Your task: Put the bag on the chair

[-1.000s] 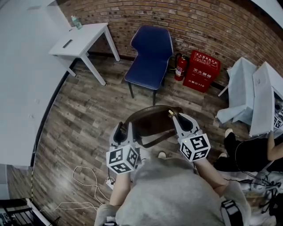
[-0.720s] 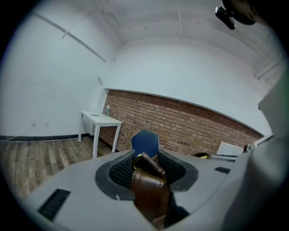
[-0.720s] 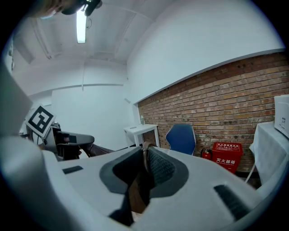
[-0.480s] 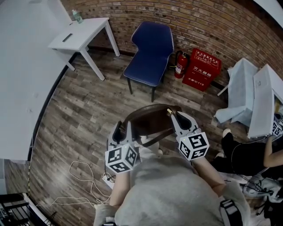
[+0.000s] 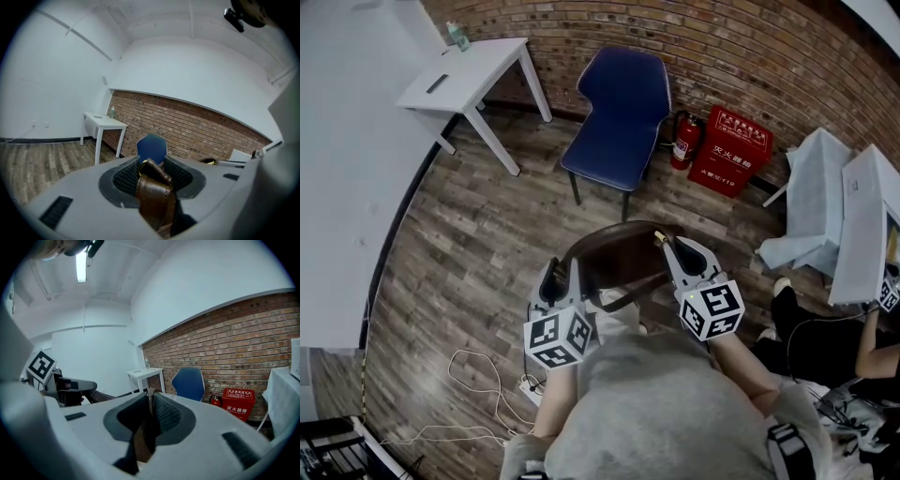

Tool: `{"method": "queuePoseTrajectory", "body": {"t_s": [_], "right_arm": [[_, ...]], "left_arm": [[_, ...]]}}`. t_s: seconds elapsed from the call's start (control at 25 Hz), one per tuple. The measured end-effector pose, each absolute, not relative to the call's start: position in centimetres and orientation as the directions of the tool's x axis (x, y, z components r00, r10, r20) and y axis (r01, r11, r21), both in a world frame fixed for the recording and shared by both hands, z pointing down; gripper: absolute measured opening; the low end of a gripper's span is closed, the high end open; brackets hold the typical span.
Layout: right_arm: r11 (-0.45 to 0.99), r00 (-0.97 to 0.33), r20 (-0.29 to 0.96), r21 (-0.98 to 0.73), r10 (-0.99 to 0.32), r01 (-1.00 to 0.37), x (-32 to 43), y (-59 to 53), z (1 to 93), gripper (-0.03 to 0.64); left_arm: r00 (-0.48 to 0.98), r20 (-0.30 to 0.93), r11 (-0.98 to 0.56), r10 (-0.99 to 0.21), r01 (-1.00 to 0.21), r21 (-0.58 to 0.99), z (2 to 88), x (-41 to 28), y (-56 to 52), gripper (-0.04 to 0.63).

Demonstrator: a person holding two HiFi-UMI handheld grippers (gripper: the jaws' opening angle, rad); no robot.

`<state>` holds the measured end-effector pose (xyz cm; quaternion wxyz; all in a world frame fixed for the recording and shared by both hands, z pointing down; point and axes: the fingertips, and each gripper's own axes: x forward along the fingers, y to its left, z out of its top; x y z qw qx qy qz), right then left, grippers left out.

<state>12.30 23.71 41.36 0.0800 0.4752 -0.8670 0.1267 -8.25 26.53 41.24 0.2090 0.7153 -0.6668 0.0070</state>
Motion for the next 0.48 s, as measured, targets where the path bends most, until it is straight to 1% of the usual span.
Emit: {"method": "queuePoseTrajectory", "body": {"t_s": [0.48], "right_arm": [[0.489, -0.509, 0.274, -0.142, -0.816, -0.861, 10.4, 12.8, 41.9, 0.044]], "left_arm": [[0.149, 0.301, -0.056, -0.942, -0.954, 0.296, 42.0, -10.2, 14.6, 0.149]]}}
